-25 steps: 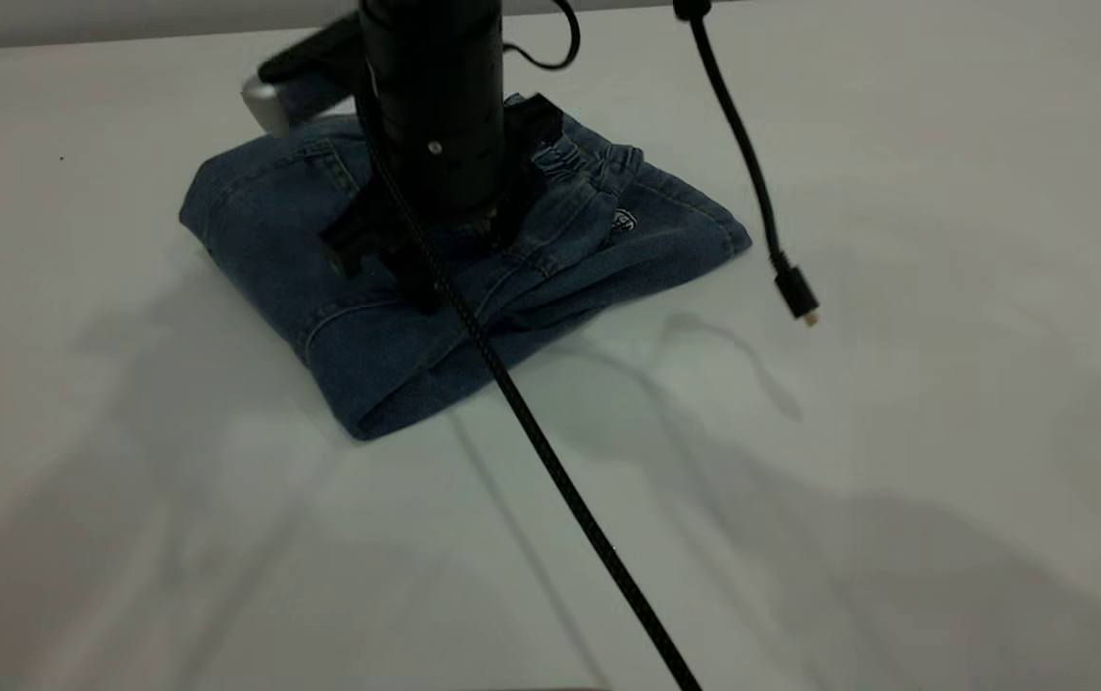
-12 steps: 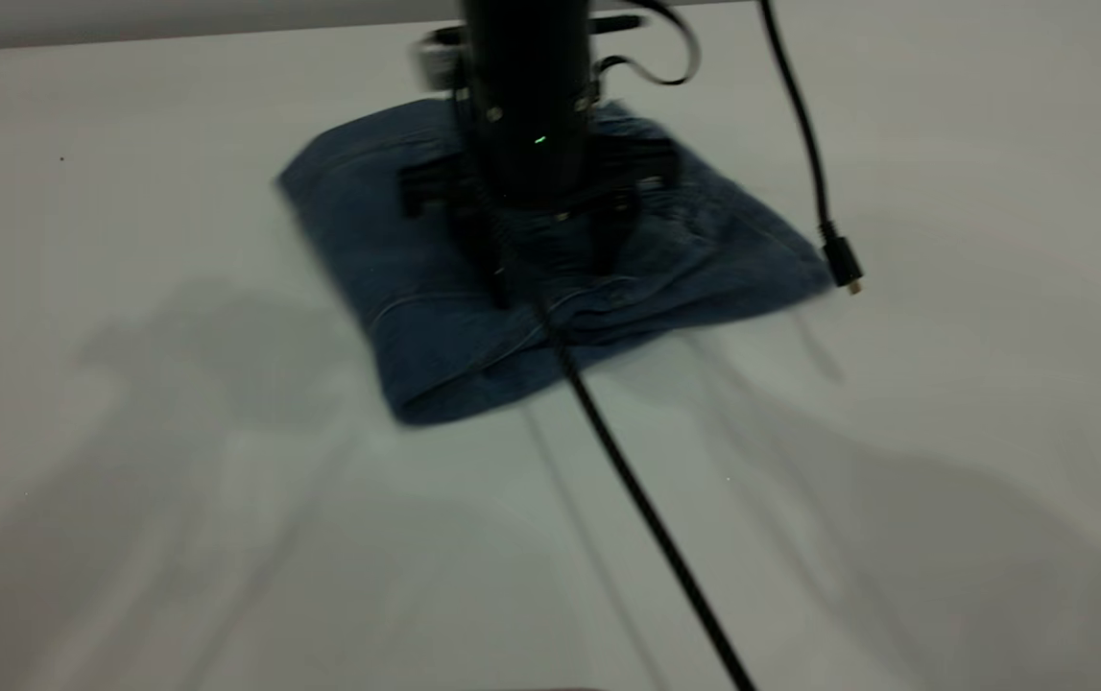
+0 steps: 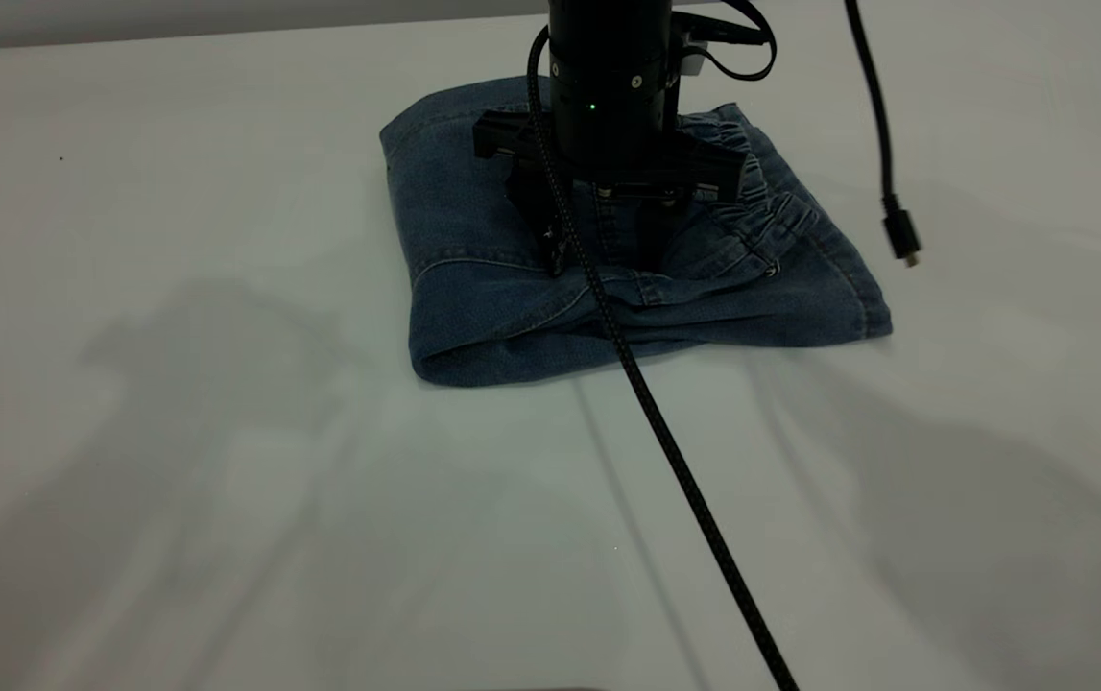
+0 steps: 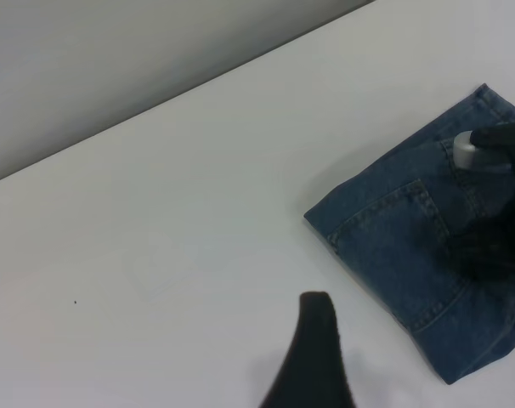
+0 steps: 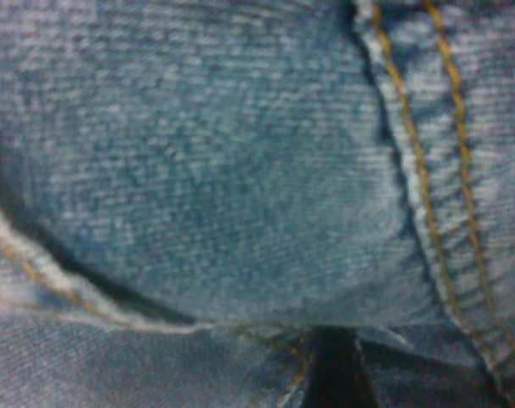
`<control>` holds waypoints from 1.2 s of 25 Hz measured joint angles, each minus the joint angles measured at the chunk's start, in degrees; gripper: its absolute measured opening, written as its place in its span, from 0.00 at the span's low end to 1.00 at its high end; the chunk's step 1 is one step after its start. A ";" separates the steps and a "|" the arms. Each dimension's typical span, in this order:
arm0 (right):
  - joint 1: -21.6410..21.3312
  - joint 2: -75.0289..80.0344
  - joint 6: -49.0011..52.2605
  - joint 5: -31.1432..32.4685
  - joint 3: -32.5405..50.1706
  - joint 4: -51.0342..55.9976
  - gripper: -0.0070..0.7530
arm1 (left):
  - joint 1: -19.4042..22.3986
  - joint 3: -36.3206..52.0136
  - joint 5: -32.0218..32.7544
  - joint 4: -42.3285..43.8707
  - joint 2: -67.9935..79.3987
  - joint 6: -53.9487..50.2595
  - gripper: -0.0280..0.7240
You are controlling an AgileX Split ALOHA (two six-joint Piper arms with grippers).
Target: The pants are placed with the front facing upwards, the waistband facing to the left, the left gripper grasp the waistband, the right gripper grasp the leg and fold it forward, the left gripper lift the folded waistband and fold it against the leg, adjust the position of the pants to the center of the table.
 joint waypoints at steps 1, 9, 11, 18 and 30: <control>0.00 -0.23 0.00 0.23 0.00 -0.16 0.56 | 0.00 0.00 0.00 0.00 0.00 0.00 0.81; 0.00 -9.02 -7.63 4.12 -3.45 -7.27 0.56 | 0.00 0.00 -0.23 -0.05 0.00 0.06 0.81; 0.00 -12.04 -13.95 5.06 -5.86 -7.87 0.56 | 0.00 0.00 -0.05 -0.06 0.00 0.06 0.81; 0.00 -23.73 -35.85 6.48 -9.58 -4.25 0.56 | 0.00 0.00 5.65 -0.06 -3.68 1.45 0.81; 0.00 -50.96 -50.64 7.17 4.47 3.35 0.56 | 0.00 -0.08 17.08 0.00 -15.17 2.21 0.80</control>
